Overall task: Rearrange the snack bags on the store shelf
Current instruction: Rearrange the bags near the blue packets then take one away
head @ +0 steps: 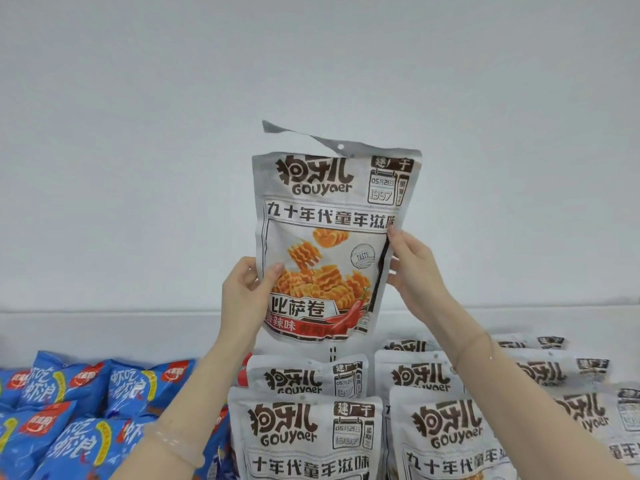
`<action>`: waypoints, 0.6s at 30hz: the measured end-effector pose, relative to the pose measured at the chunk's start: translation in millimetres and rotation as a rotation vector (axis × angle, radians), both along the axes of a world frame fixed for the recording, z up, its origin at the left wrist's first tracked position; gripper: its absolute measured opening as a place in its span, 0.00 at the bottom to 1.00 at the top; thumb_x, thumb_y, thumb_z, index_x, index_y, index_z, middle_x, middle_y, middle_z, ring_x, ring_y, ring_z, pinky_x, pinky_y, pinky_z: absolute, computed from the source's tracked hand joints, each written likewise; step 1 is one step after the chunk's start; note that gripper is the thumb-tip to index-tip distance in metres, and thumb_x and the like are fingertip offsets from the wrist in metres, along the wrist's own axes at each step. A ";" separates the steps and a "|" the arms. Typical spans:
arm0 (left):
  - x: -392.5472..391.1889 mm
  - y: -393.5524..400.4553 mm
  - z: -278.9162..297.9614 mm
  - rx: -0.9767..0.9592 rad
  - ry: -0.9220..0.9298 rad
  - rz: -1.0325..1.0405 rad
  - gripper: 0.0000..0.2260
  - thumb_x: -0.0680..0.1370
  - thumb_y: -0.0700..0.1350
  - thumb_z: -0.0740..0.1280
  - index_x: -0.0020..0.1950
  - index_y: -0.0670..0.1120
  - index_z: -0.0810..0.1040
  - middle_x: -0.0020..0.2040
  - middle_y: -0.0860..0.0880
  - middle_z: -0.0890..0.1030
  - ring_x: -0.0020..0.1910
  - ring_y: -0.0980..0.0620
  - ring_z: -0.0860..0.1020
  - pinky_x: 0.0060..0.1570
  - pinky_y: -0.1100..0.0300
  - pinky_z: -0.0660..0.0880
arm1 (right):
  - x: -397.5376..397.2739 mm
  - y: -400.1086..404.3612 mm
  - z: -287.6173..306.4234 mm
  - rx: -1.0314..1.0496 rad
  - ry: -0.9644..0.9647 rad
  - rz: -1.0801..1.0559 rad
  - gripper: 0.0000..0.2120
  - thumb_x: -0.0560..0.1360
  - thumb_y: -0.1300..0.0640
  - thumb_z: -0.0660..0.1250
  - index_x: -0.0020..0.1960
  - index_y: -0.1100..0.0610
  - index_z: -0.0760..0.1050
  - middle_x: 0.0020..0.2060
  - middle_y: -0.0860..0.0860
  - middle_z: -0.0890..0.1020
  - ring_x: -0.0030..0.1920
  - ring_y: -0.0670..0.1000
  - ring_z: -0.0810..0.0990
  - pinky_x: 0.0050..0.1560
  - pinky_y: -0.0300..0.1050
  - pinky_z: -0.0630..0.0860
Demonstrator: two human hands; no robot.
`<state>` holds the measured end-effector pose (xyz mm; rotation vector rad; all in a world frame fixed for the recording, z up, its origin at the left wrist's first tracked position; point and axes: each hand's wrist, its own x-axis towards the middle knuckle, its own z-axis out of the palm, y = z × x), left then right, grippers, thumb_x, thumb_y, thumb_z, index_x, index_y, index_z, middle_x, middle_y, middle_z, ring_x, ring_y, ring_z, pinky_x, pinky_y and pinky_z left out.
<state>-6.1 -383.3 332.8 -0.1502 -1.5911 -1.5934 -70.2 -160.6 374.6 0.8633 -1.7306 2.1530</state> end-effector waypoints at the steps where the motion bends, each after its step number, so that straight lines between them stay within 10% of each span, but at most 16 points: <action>1: 1.9 0.0 -3.9 -0.011 -0.007 -0.002 0.10 0.76 0.45 0.71 0.47 0.39 0.75 0.45 0.43 0.85 0.46 0.44 0.84 0.46 0.48 0.81 | 0.4 -0.3 -5.5 -0.022 -0.001 -0.008 0.14 0.82 0.49 0.59 0.52 0.53 0.81 0.45 0.50 0.87 0.44 0.51 0.85 0.48 0.53 0.80; 18: 56.3 36.7 -5.6 -0.069 -0.193 -0.224 0.11 0.75 0.48 0.70 0.49 0.40 0.77 0.41 0.46 0.87 0.40 0.51 0.85 0.39 0.57 0.77 | 72.5 48.9 -28.1 -0.076 -0.041 -0.276 0.16 0.81 0.46 0.59 0.49 0.52 0.83 0.42 0.52 0.87 0.37 0.53 0.83 0.33 0.45 0.78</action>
